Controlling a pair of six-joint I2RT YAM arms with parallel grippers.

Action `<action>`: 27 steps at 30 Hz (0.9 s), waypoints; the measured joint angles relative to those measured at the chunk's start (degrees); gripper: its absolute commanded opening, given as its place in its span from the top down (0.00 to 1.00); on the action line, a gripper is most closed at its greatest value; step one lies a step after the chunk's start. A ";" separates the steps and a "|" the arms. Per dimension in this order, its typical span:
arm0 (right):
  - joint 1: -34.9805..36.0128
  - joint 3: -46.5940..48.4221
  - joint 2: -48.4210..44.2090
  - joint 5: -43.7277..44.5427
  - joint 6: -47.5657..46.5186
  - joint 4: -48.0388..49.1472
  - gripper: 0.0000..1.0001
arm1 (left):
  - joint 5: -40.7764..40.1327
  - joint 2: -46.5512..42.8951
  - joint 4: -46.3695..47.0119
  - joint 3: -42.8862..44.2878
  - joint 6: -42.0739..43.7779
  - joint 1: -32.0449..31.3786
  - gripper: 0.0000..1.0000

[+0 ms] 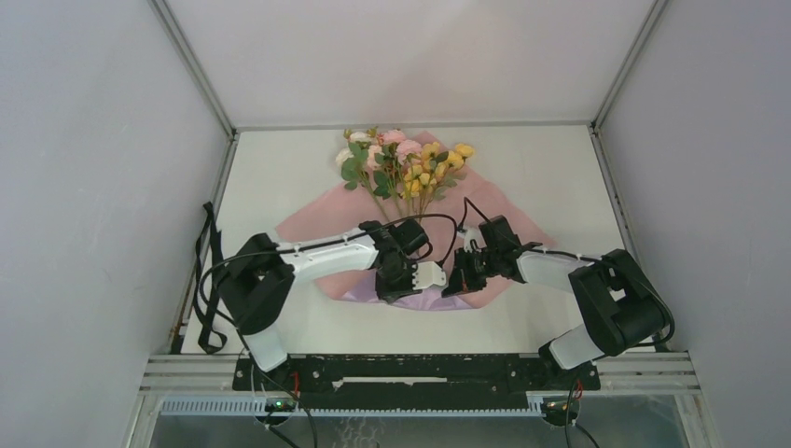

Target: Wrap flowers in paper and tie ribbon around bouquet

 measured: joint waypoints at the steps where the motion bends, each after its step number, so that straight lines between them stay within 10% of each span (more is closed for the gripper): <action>1: 0.00 0.00 0.00 0.02 0.02 0.00 1.00 | -0.79 0.83 0.52 0.00 0.02 0.07 0.76; 27: -3.02 0.00 0.00 -0.07 -1.14 -3.04 1.00 | -5.03 -7.13 -4.61 -13.18 3.61 14.45 0.72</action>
